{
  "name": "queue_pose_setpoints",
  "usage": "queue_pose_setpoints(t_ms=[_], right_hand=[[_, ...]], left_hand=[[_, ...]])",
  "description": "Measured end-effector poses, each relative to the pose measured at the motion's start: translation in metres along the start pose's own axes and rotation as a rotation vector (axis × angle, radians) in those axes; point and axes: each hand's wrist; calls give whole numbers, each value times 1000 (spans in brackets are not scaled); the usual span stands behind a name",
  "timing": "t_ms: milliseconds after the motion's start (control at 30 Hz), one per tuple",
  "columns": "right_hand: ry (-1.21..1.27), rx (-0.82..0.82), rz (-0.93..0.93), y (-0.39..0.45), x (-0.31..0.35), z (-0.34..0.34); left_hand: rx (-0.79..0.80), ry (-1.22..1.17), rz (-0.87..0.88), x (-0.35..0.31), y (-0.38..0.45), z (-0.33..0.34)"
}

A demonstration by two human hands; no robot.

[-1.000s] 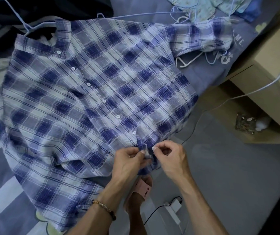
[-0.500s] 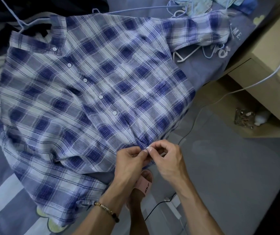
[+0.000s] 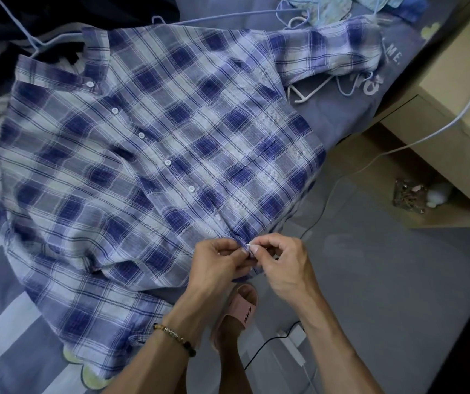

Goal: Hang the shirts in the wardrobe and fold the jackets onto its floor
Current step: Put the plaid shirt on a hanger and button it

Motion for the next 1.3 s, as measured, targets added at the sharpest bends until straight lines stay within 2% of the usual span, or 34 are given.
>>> queue_pose_setpoints(t_ms=[333,467,567,767,900,1033,1200,1300], right_hand=[[-93,34,-84,-9,10,-3],[-119,-75,-155,-8,7,1],[-134,-94,-193,-4,5,3],[74,-135,-44,-2,2,9],[124,-154,4,-4,-2,11],[31,-164,-73,-7,-2,11],[-198,-192,-339,-6,-3,8],[-165,-178,-305,-2,-4,10]], left_hand=[[-64,10,21,-1,4,1],[-55,119,57,-4,9,1],[-32,159,79,-5,11,0],[-43,37,20,-2,15,5],[-26,-6,-15,2,12,10],[-71,26,16,6,10,12],[-126,130,97,7,13,16],[-143,95,87,6,13,18]])
Point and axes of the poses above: each hand's wrist, its own y-axis towards the middle knuckle, its own z-axis out of the palm, x = y × z, and after that the axes turned 11 degrees about -x, right-handed
